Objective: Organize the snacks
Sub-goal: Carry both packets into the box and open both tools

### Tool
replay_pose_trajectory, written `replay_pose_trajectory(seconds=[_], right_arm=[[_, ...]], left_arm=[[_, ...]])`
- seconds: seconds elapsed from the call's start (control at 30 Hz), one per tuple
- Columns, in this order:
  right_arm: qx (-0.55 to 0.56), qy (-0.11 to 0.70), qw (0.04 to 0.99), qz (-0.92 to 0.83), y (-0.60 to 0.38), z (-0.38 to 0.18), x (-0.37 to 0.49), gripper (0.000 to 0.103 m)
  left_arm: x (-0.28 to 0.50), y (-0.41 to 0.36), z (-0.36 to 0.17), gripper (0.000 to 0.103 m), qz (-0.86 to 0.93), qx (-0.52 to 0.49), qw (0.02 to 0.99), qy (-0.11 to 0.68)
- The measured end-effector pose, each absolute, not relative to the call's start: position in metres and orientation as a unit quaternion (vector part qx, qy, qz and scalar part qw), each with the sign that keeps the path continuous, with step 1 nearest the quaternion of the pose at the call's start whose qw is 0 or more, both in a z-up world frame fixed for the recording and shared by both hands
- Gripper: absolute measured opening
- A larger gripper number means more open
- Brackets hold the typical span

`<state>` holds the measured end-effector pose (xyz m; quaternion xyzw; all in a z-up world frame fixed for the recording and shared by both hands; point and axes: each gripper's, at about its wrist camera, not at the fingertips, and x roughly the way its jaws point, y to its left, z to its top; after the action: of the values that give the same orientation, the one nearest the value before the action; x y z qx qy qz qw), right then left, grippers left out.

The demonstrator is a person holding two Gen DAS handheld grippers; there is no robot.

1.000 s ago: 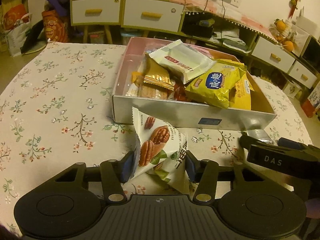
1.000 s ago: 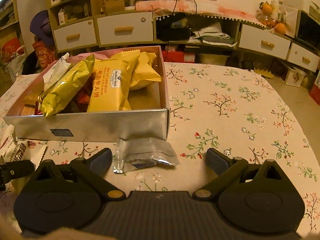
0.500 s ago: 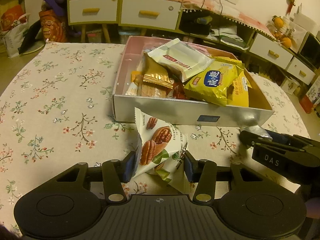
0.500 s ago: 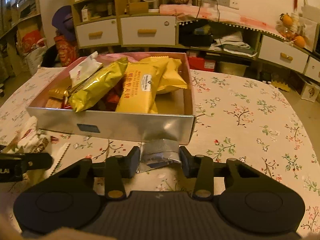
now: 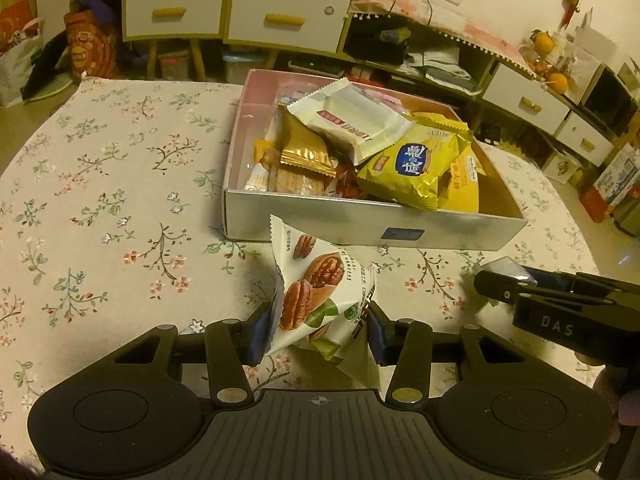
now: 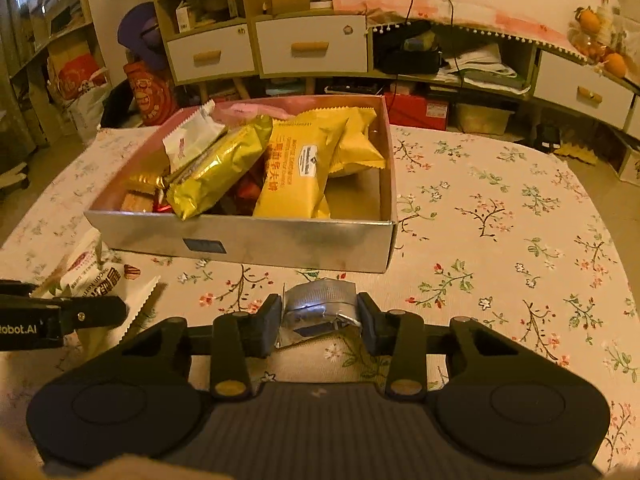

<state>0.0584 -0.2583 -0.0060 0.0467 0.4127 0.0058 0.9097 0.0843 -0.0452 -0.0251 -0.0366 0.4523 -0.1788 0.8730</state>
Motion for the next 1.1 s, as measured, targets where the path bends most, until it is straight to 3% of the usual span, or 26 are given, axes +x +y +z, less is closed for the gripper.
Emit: replay_pose_trajectory(seconds=[0.67, 1.1], right_arm=[[0.089, 0.348, 0.933, 0.033, -0.263, 0.040, 0.055, 0.037], [0.095, 0.333, 0.938, 0.006, -0.278, 0.025, 0.093, 0.037]], left_arm=[[0.078, -0.034, 0.017, 0.045, -0.214, -0.072, 0.877, 0.425], [0.153, -0.053, 0.028, 0.045, -0.170, -0.020, 0.902, 0.396]])
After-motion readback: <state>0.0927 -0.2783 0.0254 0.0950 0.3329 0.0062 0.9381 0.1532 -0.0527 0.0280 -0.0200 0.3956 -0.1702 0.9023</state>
